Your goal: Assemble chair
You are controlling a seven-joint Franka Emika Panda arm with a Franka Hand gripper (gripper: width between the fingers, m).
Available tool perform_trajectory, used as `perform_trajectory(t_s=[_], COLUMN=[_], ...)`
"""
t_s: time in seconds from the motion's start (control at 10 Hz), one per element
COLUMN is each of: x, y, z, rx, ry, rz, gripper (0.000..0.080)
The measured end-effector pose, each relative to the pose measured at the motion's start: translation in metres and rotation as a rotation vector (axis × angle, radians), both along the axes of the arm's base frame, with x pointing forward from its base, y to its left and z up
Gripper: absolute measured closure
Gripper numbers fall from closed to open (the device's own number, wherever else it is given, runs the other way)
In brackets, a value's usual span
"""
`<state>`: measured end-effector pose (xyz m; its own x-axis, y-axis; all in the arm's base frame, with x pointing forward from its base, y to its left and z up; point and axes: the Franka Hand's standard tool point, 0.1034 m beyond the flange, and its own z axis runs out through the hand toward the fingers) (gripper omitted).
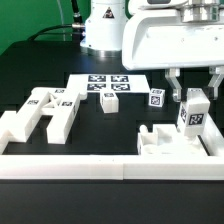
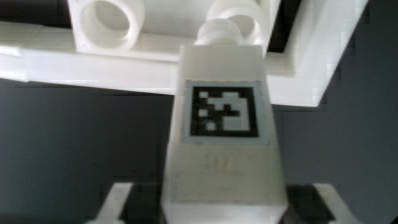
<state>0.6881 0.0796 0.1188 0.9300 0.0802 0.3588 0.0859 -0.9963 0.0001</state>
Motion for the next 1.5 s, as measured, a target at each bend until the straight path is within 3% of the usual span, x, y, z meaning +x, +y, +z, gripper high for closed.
perform_trajectory(t_s=[0.3,0.9,1.5], x=[0.006,-0.002,0.001], y=[0.005,0.01,0.014], z=[-0.008,-0.023,-0.023], rx=[0.0,-0.002,0.002], ry=[0.0,0.019,-0.067], rz=[0.006,0.014,0.02], gripper=[0.0505,0.0505,0.0505])
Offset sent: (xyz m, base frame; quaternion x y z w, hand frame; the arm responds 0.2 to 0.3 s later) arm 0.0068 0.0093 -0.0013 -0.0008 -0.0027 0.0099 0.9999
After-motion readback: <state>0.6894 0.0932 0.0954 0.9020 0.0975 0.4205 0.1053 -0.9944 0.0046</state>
